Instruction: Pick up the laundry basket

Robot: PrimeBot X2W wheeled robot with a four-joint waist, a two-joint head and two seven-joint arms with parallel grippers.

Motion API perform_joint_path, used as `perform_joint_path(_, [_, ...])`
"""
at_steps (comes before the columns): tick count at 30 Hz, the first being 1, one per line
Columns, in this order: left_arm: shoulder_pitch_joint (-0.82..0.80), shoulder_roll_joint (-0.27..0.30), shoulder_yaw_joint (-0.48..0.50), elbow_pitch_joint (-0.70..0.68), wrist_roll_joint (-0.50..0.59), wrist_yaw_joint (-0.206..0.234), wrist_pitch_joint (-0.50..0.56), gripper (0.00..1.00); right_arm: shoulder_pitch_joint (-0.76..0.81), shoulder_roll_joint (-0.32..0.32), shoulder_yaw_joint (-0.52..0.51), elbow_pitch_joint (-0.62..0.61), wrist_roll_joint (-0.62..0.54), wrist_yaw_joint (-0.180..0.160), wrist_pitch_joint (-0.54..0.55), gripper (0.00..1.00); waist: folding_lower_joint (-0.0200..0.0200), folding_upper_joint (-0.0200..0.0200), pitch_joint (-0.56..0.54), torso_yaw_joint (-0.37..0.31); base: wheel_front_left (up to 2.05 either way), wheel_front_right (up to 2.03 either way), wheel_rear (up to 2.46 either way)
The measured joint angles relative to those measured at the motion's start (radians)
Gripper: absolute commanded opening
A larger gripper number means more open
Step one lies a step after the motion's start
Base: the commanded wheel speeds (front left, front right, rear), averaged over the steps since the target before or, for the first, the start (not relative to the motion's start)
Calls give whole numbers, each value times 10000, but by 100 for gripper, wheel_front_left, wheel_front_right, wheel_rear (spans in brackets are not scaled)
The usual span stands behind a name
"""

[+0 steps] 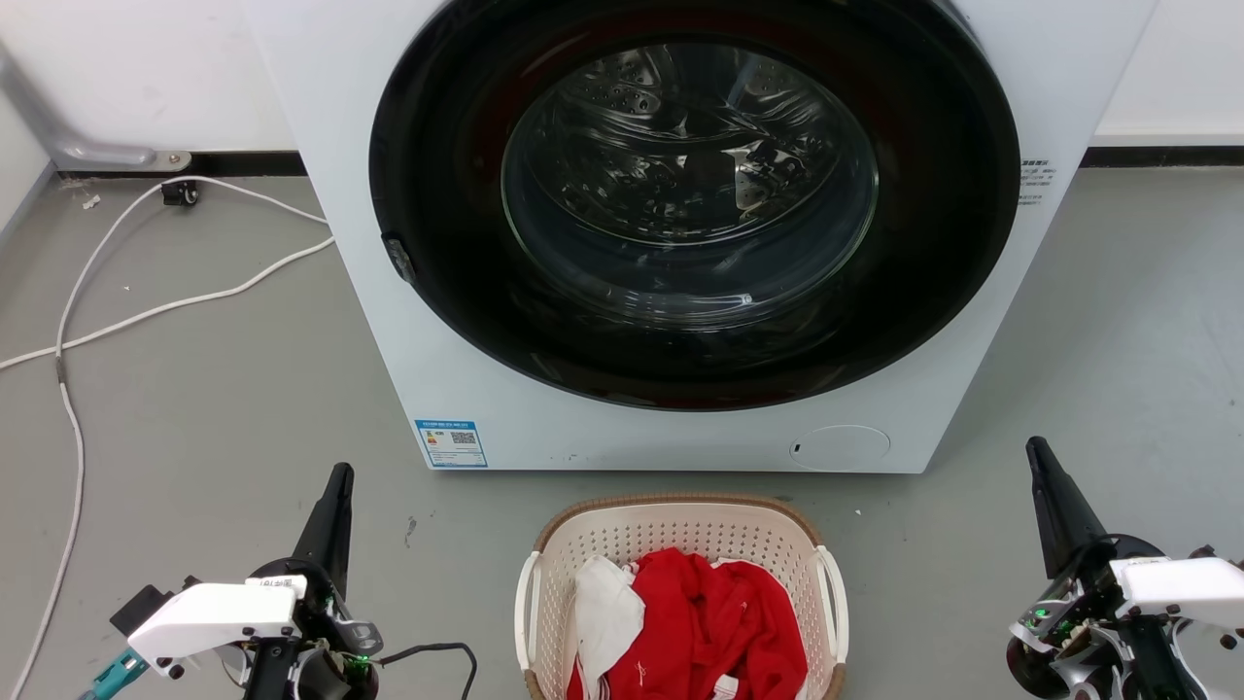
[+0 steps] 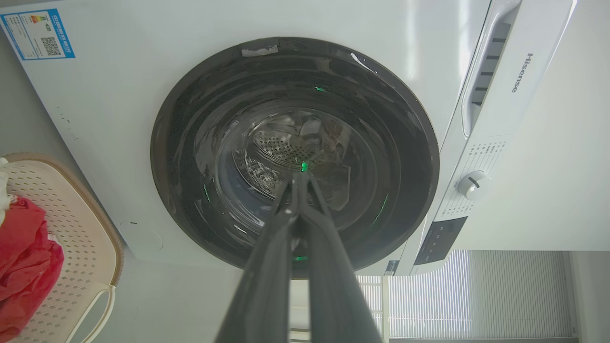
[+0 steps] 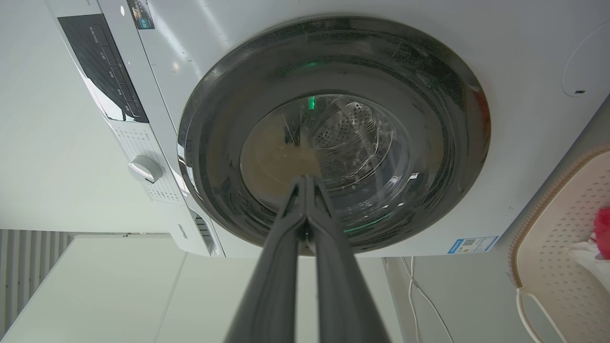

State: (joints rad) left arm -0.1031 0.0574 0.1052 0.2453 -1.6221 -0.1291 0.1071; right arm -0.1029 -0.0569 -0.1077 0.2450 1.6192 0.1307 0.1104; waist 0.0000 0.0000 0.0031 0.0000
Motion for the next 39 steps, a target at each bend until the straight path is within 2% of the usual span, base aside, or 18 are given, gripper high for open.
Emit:
perform_joint_path(35, [-1, -25, 35, 2, 17, 0, 35, 0, -2, 17, -27, 2, -12, 0, 17, 0, 0, 0, 0, 0, 0, 0, 0])
perform_joint_path(36, [23, -35, 25, 56, 12, 4, 33, 100, 27, 19, -21, 52, -10, 0, 15, 100, 0, 0, -1, 0, 0, 0, 0])
perform_joint_path(39, [272, -96, 4, 330, 2, 13, 31, 100, 292, 58, -10, 326, -10, -2, 13, 100, 0, 0, -1, 0, 0, 0, 0])
